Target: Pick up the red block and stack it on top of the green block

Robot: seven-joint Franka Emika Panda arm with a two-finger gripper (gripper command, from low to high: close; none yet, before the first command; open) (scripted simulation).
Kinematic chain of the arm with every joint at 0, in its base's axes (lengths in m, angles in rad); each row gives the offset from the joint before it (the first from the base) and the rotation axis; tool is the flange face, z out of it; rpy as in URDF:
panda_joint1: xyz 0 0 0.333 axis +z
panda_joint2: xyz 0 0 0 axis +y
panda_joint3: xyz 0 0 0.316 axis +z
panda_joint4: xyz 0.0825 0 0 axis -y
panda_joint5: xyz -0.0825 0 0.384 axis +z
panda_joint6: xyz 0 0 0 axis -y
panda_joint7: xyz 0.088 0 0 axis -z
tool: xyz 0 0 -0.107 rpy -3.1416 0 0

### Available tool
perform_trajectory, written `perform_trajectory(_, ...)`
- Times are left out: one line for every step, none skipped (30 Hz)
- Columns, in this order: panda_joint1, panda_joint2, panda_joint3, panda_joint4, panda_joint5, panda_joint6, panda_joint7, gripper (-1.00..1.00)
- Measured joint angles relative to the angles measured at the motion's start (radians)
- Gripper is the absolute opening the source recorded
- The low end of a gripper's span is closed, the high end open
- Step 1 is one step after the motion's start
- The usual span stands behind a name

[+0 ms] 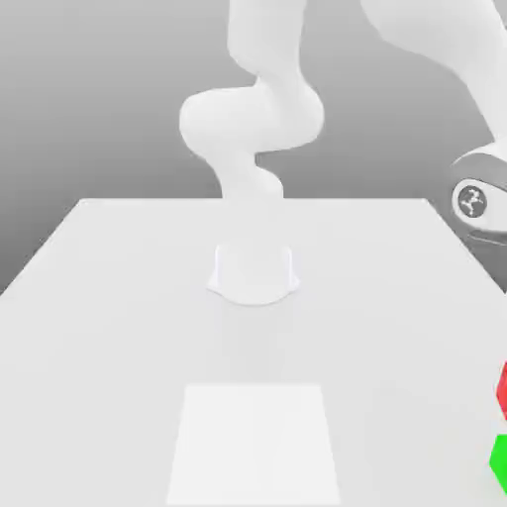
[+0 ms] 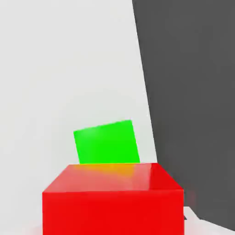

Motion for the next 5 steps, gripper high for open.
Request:
perform_trajectory(0.007, 0.031, -0.008, 0.004, -0.012, 0.027, 0.007, 1.0)
perform_trajectory(0.007, 0.031, -0.008, 0.004, -0.012, 0.027, 0.007, 1.0)
perform_trajectory(0.007, 0.031, -0.008, 0.004, -0.012, 0.027, 0.007, 1.0)
perform_trajectory(0.007, 0.031, -0.008, 0.004, -0.012, 0.027, 0.007, 1.0)
perform_trajectory(0.007, 0.031, -0.008, 0.004, -0.012, 0.027, 0.007, 1.0)
